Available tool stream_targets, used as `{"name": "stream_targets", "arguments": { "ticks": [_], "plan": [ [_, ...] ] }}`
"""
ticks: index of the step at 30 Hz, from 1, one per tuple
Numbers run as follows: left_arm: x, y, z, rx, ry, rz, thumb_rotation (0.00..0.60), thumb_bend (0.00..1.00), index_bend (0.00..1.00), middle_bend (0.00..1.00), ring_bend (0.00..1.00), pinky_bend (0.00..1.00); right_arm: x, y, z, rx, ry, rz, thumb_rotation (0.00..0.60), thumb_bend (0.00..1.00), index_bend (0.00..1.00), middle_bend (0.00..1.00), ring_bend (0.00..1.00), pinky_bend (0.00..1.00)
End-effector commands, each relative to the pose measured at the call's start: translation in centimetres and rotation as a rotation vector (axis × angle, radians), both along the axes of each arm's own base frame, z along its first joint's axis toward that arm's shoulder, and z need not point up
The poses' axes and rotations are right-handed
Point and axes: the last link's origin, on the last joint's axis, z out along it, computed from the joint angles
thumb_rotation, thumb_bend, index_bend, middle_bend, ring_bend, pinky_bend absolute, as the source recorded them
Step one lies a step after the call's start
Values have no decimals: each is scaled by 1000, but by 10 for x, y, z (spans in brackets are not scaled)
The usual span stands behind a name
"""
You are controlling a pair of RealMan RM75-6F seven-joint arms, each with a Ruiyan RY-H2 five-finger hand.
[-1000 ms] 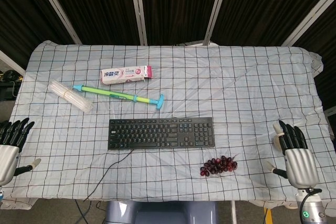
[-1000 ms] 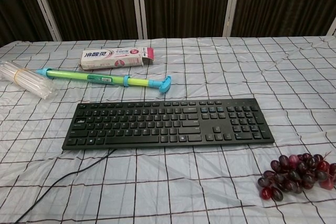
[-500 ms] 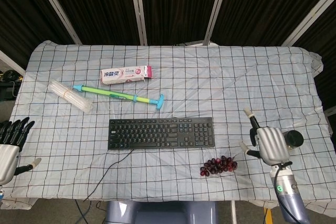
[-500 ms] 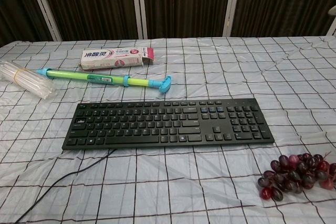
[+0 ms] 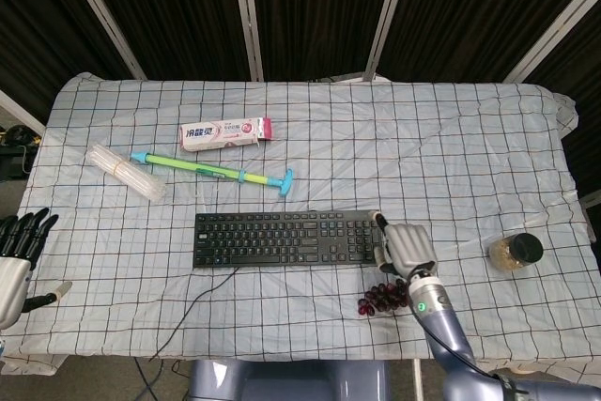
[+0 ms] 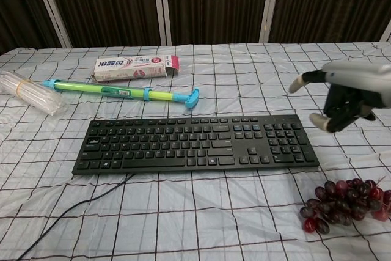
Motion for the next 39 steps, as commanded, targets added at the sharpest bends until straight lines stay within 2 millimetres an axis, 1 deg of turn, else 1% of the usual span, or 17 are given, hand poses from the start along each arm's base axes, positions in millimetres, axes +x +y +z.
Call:
{"name": "stream_targets", "arguments": {
  "ticks": [1, 6, 11, 21, 31, 39],
  "plan": [
    [0, 0, 0, 0, -2, 1, 600, 80, 0, 0, 0, 0, 13, -4, -20, 25, 2, -20, 600, 536, 147, 951, 908, 806],
    [0, 0, 0, -1, -7, 5, 600, 78, 0, 0, 0, 0, 18, -5, -40, 57, -4, -42, 600, 541, 149, 951, 908, 806],
    [-1, 1, 0, -6, -12, 13, 600, 79, 0, 0, 0, 0, 19, -9, -52, 60, -11, -63, 600, 545, 148, 951, 908, 806],
    [-2, 2, 0, -10, -17, 18, 600, 80, 0, 0, 0, 0, 15, -16, -60, 60, -7, -100, 600, 558, 160, 952, 910, 806],
    [-2, 2, 0, -10, -17, 25, 600, 79, 0, 0, 0, 0, 20, -16, -69, 72, -21, -106, 600, 568, 160, 952, 910, 806],
    [-4, 3, 0, -12, -20, 33, 600, 80, 0, 0, 0, 0, 19, -20, -76, 74, -21, -120, 600, 569, 160, 952, 910, 806]
  ]
}}
